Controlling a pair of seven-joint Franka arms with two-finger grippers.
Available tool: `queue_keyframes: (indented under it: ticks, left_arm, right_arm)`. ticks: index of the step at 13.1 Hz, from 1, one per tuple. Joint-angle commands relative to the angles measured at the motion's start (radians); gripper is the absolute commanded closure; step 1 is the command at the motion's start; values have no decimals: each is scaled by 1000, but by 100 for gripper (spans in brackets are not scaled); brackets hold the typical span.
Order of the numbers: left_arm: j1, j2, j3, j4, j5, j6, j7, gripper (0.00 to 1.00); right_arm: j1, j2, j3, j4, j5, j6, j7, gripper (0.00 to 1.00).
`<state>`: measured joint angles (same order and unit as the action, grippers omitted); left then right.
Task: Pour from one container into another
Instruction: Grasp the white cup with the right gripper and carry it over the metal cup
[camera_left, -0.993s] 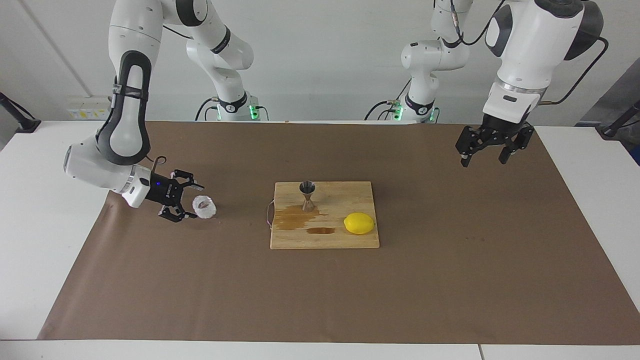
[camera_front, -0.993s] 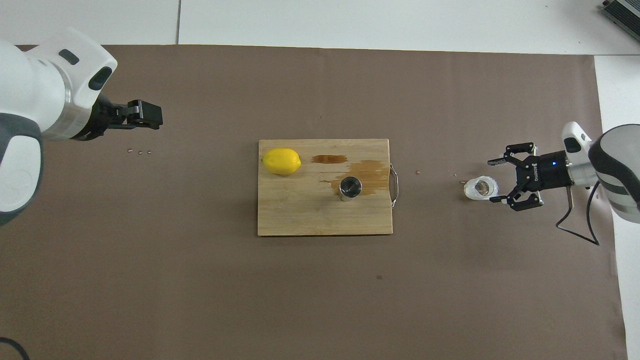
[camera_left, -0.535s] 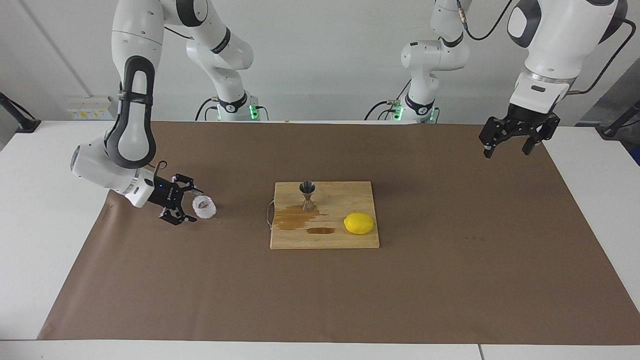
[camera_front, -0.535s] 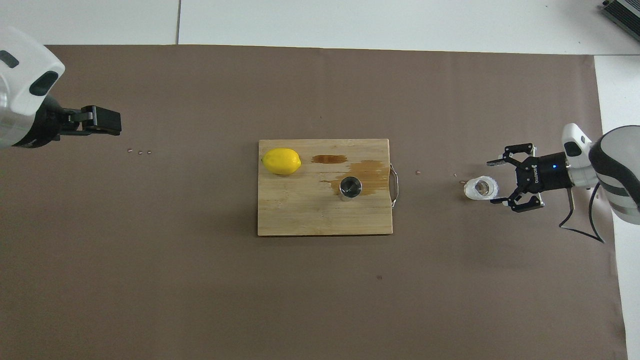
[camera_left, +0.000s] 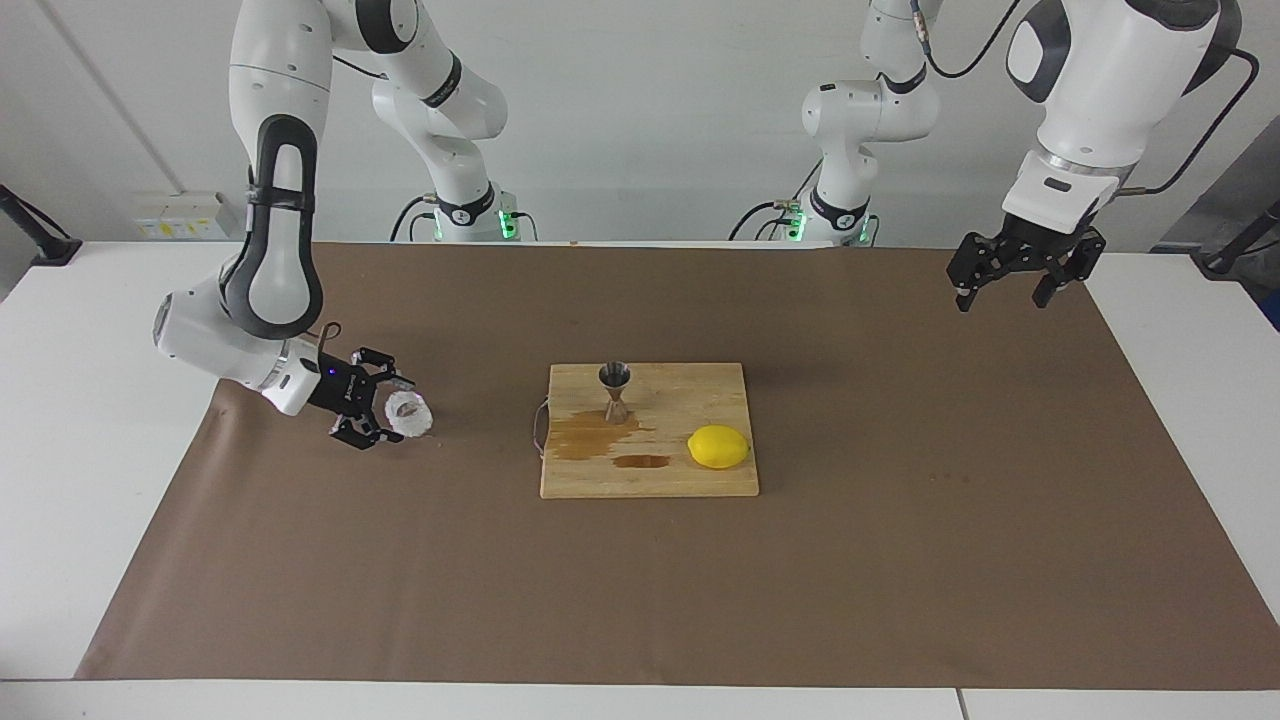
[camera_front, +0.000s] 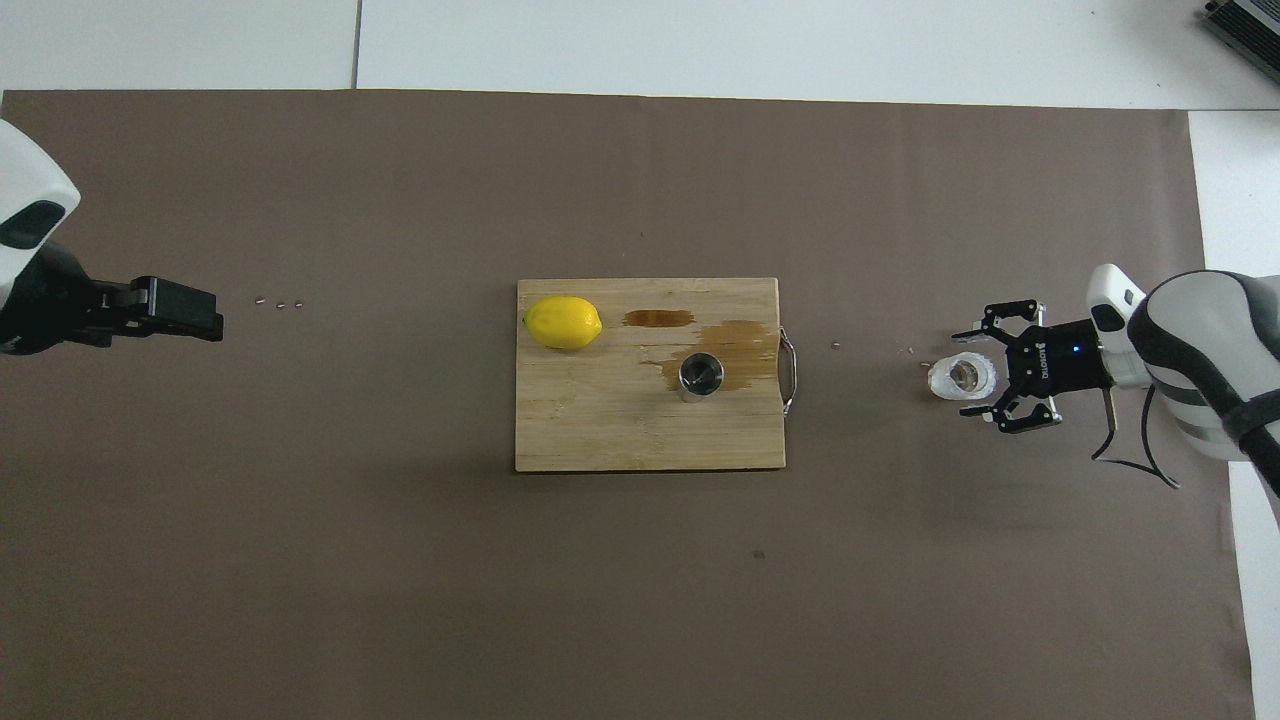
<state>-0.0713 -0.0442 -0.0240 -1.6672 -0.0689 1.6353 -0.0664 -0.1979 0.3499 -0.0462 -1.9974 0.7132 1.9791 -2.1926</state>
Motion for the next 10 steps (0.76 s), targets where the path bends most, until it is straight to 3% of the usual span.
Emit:
queue_keyframes:
  ticks: [1,5,10]
  left_arm:
    - [-10,-16,15,9,6,-23,63,0]
    - [-7,-13,15,44,64,23,125,0]
    - [-2,-14,12,29,107,66,108,0]
  right_arm:
    - [-3,-11,3,-31,32,36,-29,26]
    - [-1,-11,3,-32,32,41,-21,59]
    - [-2,-23,5,-20,22,21,-7,59]
